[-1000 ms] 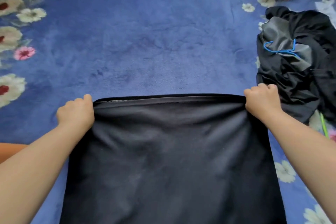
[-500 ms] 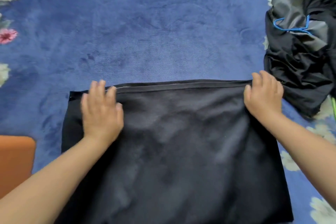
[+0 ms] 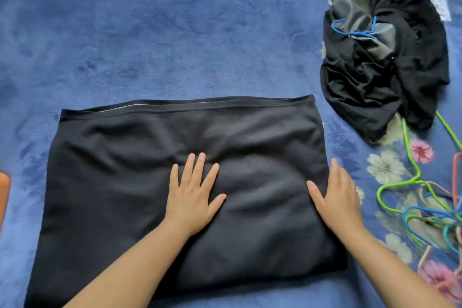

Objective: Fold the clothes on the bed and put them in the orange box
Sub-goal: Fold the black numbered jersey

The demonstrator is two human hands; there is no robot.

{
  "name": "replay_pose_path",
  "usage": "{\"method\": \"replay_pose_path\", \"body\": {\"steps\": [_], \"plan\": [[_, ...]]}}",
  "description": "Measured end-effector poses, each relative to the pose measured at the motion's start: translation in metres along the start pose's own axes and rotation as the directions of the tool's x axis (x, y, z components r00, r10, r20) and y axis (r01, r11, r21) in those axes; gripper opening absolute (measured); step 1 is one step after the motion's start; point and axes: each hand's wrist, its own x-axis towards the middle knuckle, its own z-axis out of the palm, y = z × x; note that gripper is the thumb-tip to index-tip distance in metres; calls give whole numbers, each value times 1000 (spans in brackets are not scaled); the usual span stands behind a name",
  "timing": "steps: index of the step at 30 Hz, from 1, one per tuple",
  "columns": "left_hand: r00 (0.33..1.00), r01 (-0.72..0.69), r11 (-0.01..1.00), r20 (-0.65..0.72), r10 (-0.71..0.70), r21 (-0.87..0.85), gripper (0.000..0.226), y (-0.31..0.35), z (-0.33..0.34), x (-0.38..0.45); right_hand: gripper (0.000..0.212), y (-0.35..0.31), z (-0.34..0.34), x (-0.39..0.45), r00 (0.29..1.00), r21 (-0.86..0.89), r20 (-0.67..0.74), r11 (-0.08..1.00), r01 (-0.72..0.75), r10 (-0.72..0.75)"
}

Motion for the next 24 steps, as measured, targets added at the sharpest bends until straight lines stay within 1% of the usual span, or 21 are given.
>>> {"method": "replay_pose_path", "body": {"steps": [2, 4, 5, 7, 8, 10, 12, 13, 14, 15, 16, 17, 18, 19, 20, 21, 22, 23, 24], "plan": [[1000, 18, 1000, -1, -18, -3, 70, 3, -5, -2, 73, 6, -6, -11, 992, 119, 80, 987, -109, 100], [998, 37, 999, 42, -36, -21, 73, 8, -11, -10, 60, 12, -11, -19, 963, 279, 201, 931, -235, 182], [996, 44, 998, 80, -41, -38, 71, 10, -12, -15, 50, 16, -13, -21, 945, 352, 260, 892, -284, 198], [990, 45, 998, 139, -39, -41, 75, 13, -10, -25, 24, 23, -17, -26, 920, 469, 350, 818, -333, 174], [987, 42, 998, 155, -36, -36, 77, 13, -7, -28, 17, 24, -18, -27, 907, 489, 395, 802, -344, 148], [984, 32, 999, 174, -29, -13, 73, 12, -3, -32, 14, 29, -16, -28, 858, 531, 504, 749, -396, 96], [984, 33, 999, 177, -31, -9, 63, 14, -6, -30, 19, 28, -16, -32, 796, 617, 604, 619, -485, 22], [988, 44, 999, 147, -39, -28, 64, 16, -9, -28, 22, 26, -16, -35, 779, 657, 627, 540, -525, -6], [992, 64, 995, 118, -55, -76, 68, 19, -13, -29, 22, 24, -17, -40, 780, 691, 625, 477, -544, -16], [989, 106, 982, 120, -88, -155, 68, 21, -19, -29, 20, 21, -17, -46, 803, 725, 596, 438, -531, -13], [985, 161, 951, 102, -138, -265, 65, 22, -24, -30, 21, 19, -18, -51, 833, 750, 554, 436, -497, -4], [979, 201, 896, 72, -189, -397, 57, 22, -28, -29, 24, 18, -18, -57, 859, 766, 512, 454, -456, -1], [968, 233, 839, 33, -250, -491, 47, 22, -33, -28, 28, 18, -17, -63, 878, 762, 478, 496, -416, 3], [953, 259, 798, 11, -302, -544, 41, 22, -40, -27, 29, 20, -16, -71, 892, 746, 453, 544, -385, 10], [947, 265, 786, -2, -321, -558, 38, 21, -48, -23, 28, 20, -15, -78, 898, 726, 440, 581, -369, 20], [954, 251, 800, -3, -301, -545, 37, 20, -55, -19, 26, 20, -13, -85, 897, 708, 440, 603, -366, 28], [970, 207, 835, -3, -243, -509, 36, 21, -64, -12, 23, 22, -11, -90, 892, 696, 450, 609, -379, 41], [986, 149, 874, -1, -169, -463, 37, 25, -71, -5, 20, 25, -9, -94, 877, 689, 478, 596, -413, 54], [996, 83, 908, 3, -90, -410, 39, 33, -80, 5, 16, 30, -9, -94, 854, 689, 517, 559, -461, 67]]}}
